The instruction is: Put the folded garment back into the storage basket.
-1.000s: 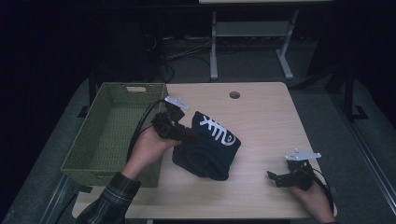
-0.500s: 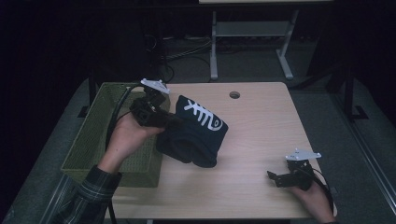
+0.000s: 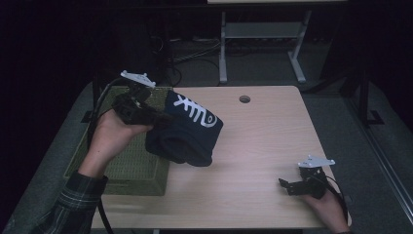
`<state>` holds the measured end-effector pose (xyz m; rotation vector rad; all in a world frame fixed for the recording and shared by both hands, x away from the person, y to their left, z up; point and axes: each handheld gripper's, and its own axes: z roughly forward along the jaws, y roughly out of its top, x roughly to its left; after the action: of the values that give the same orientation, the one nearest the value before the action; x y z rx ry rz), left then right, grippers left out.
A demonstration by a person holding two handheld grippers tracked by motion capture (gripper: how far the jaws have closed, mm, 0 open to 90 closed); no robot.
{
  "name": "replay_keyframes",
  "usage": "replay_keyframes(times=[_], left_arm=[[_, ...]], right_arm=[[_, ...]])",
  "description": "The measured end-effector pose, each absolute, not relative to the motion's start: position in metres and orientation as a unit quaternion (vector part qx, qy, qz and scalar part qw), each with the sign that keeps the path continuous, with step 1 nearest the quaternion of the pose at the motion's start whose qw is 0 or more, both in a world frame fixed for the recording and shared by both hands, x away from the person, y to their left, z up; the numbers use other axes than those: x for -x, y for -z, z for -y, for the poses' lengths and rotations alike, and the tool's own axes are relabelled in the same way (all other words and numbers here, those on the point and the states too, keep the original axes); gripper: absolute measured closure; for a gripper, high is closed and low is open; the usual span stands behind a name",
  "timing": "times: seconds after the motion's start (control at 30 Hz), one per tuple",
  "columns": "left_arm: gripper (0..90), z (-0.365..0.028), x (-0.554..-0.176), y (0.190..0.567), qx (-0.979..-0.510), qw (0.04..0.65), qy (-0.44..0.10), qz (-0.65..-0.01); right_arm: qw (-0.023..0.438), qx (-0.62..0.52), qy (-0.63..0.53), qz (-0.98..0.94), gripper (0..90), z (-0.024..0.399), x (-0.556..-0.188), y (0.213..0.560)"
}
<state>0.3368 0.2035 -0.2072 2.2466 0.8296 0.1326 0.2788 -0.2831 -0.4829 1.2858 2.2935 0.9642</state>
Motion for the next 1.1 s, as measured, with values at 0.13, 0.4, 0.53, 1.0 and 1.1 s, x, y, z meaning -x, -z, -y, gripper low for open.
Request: replay_keyframes(times=[0.13, 0.4, 0.53, 1.0, 1.1], left_arm=[[78.6, -0.215, -0.335, 0.199, -0.87, 0.362, -0.057, -0.331], [78.6, -0.247, -0.328, 0.179, -0.856, 0.37, -0.072, -0.353], [78.6, -0.26, -0.325, 0.176, -0.85, 0.374, -0.076, -0.364], [78.6, -0.306, -0.321, 0.18, -0.827, 0.374, -0.085, -0.41], [78.6, -0.313, -0.323, 0.189, -0.823, 0.373, -0.078, -0.422]], right_arm=[[0.171, -0.452, -0.34, -0.807, 2.4, 0.283, -0.279, 0.483], [0.173, -0.453, -0.34, -0.806, 2.4, 0.284, -0.279, 0.483], [0.173, -0.453, -0.34, -0.806, 2.4, 0.284, -0.279, 0.483], [0.175, -0.457, -0.339, -0.804, 2.5, 0.284, -0.279, 0.483], [0.175, -0.457, -0.339, -0.803, 2.4, 0.284, -0.279, 0.483]])
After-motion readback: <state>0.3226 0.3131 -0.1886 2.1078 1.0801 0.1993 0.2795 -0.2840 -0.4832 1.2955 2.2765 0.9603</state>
